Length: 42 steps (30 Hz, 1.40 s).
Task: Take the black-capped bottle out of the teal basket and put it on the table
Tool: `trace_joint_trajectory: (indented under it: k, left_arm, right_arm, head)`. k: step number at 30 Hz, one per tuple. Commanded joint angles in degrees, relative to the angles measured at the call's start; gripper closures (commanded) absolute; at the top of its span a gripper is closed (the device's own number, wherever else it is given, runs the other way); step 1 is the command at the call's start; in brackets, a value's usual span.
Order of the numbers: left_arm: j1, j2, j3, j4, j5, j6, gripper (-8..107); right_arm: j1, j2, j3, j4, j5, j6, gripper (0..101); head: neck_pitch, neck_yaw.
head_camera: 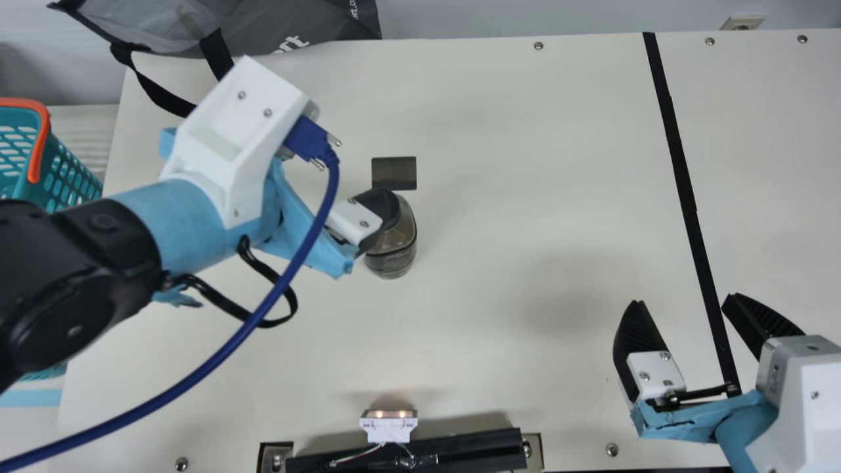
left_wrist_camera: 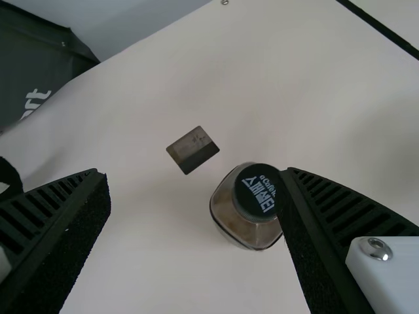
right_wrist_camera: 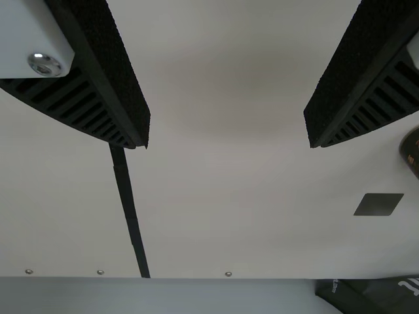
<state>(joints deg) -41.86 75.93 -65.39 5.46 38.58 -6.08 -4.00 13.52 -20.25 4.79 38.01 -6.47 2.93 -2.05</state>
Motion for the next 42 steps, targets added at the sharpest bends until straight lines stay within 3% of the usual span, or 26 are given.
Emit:
trace_joint_trajectory:
  k: [1, 24, 42]
  left_arm:
    - [0.79, -0.51, 0.26, 0.21, -0.19, -0.3, -8]
    - [14.71, -7.4, 2.54, -4.34, -0.71, 3.04, -8]
    - [26.26, -13.86, 9.61, -3.59, -4.57, 4.79, -8]
  right_arm:
    - [0.0, 0.0, 0.0, 0.0, 0.0, 0.0, 10]
    - [0.0, 0.0, 0.0, 0.0, 0.0, 0.0, 10]
    - [0.0, 0.0, 0.0, 0.0, -0.02, 0.0, 10]
  head:
    - [-0.21, 0.47]
    - [-0.21, 0.47]
    - [-0.21, 0.47]
